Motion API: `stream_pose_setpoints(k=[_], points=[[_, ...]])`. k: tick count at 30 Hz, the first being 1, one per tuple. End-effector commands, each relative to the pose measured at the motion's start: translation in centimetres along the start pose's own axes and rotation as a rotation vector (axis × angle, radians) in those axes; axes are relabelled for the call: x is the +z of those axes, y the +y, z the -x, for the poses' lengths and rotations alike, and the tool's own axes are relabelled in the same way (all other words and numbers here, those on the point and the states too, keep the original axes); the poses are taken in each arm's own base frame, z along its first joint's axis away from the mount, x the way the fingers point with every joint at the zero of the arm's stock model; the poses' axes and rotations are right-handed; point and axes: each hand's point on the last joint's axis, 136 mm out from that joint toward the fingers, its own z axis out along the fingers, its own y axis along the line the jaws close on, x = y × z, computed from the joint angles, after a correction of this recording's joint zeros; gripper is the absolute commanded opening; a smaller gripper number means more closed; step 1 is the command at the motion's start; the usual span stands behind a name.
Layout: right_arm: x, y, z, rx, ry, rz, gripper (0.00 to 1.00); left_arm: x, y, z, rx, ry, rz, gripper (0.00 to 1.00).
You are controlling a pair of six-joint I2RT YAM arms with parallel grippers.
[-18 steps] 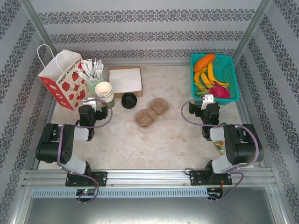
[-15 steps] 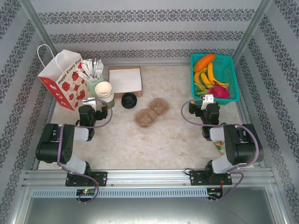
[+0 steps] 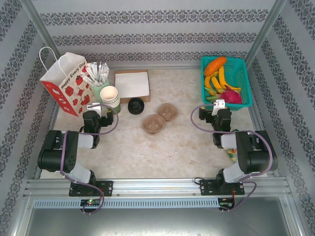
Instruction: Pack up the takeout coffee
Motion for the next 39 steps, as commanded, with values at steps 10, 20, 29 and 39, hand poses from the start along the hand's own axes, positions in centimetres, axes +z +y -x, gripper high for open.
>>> stream_pose_setpoints(k=[10, 20, 29, 39], points=[[-0.3, 0.2, 2.0, 0.028, -0.057, 0.025, 0.98, -0.2, -0.1, 2.2, 0.002, -0.063, 0.005, 1.0], [-4.7, -0.5, 6.8, 0.129, -0.093, -0.012, 0.98, -8.9, 4.9, 6.1, -0.127, -0.135, 0.242, 1.0], [-5.9, 7.5, 9.7, 0.265, 0.081, 0.233, 0.98, -16.5, 7.1, 8.7, -0.524, -0.146, 0.331, 1.0], [-5.4, 16.5, 9.4, 0.353, 0.33, 0.364, 0.98, -16.8, 0.9, 11.5, -0.585, 0.31, 0.101, 1.0]])
